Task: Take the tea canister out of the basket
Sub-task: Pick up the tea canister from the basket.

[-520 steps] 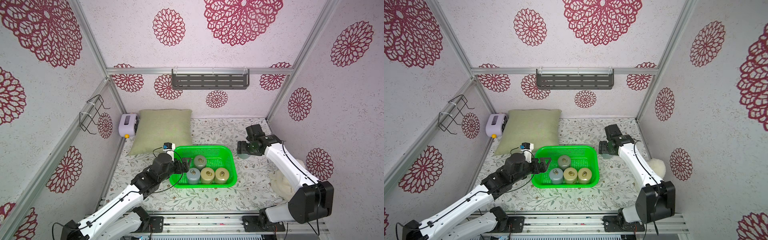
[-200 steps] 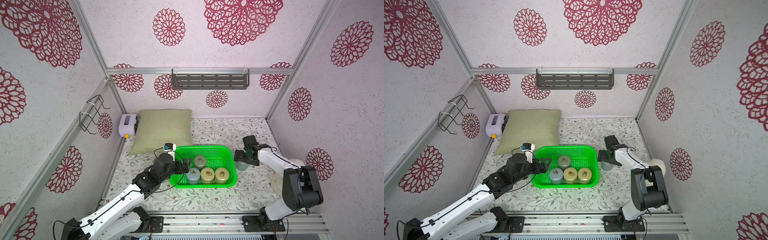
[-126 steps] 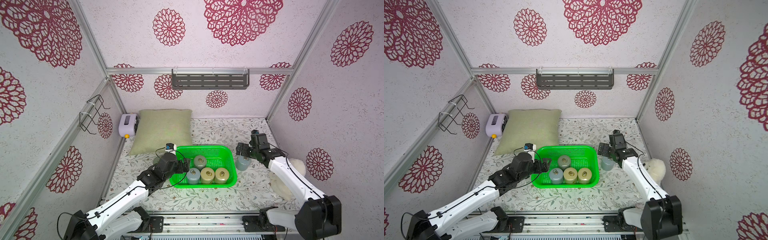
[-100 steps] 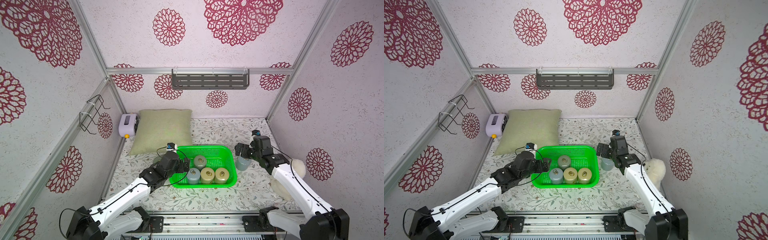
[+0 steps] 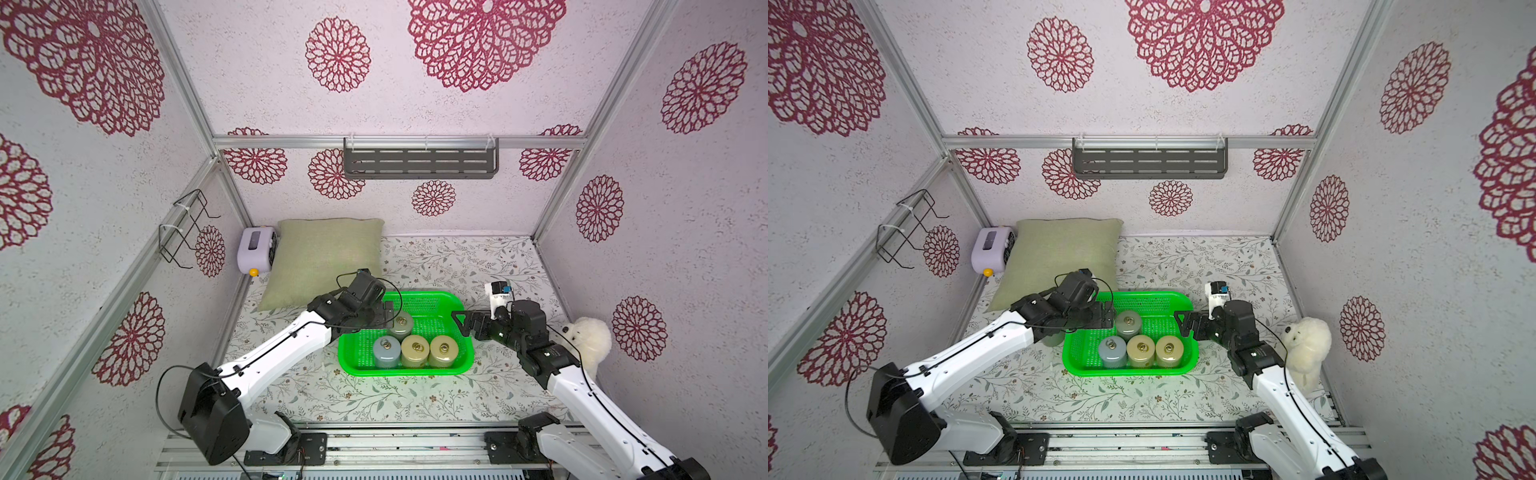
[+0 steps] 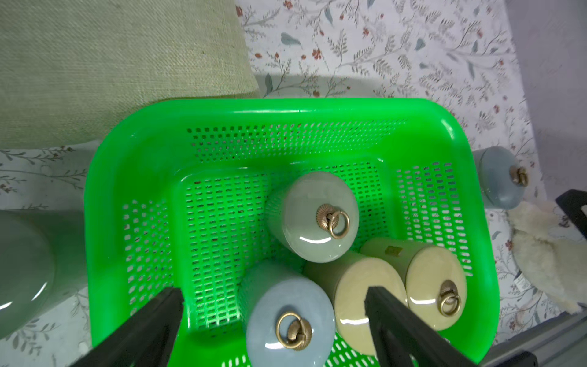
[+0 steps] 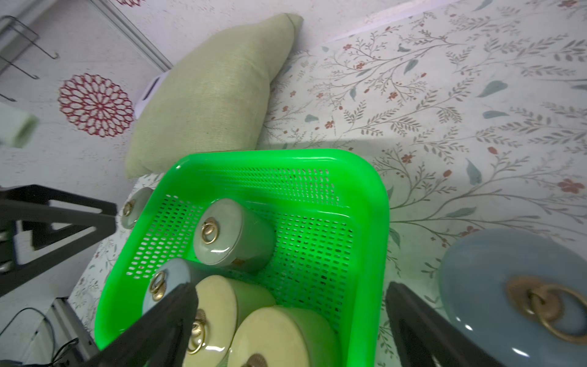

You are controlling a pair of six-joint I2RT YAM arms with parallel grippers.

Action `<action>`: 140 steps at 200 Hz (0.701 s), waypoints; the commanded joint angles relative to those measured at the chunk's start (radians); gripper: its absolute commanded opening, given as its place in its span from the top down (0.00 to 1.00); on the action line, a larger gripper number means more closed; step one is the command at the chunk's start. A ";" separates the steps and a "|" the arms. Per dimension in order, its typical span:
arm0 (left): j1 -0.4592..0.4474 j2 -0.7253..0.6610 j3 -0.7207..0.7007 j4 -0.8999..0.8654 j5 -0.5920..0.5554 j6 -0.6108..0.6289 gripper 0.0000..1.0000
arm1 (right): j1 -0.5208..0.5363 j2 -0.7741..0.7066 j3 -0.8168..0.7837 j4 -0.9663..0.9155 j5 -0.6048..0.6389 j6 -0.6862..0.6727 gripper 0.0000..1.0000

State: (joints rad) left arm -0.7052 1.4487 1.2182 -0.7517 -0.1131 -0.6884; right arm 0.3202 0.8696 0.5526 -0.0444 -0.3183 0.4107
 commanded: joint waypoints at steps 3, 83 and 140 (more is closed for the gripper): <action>-0.017 0.085 0.100 -0.178 0.024 0.001 0.03 | 0.008 -0.062 -0.068 0.150 -0.069 0.051 0.01; -0.053 0.363 0.386 -0.361 0.054 -0.023 0.03 | 0.011 -0.141 -0.181 0.224 -0.140 0.062 0.01; -0.062 0.552 0.548 -0.432 0.080 -0.022 0.03 | 0.010 -0.159 -0.191 0.217 -0.142 0.066 0.01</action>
State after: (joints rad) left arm -0.7586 1.9312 1.7107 -1.1259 -0.0536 -0.7074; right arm 0.3264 0.7368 0.3656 0.1413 -0.4465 0.4656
